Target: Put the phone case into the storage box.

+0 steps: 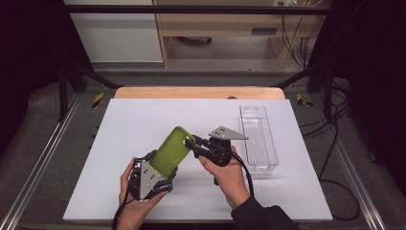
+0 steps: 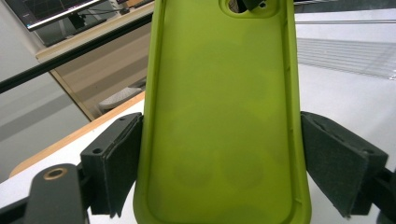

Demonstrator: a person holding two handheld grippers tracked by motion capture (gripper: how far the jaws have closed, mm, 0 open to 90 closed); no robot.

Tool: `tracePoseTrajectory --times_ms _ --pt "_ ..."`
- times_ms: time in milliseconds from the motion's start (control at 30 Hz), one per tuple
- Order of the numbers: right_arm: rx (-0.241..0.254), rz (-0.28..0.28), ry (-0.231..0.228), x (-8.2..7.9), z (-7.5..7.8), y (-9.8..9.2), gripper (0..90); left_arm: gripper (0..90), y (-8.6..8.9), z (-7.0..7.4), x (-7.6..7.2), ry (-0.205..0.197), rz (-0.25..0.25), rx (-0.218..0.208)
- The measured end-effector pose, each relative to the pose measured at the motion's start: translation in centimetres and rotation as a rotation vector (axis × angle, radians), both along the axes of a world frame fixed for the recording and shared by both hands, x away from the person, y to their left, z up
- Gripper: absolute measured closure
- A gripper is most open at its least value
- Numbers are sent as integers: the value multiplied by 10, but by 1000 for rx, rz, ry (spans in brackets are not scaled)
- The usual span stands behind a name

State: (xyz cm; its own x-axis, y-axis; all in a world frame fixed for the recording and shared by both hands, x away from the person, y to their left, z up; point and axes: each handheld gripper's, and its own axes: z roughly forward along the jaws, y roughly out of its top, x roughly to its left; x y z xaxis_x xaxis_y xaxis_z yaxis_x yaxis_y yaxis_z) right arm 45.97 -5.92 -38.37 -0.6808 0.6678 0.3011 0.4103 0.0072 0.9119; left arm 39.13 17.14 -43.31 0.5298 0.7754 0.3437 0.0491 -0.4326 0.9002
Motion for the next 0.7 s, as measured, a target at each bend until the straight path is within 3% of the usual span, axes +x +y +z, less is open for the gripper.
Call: tracePoseTrajectory --times_ms 400,700 --pt "20 11 13 -2 -4 -1 762 158 -2 -10 5 46 -1 2" --pt "5 10 -30 -7 -6 2 769 151 -5 -18 6 30 19 -10"
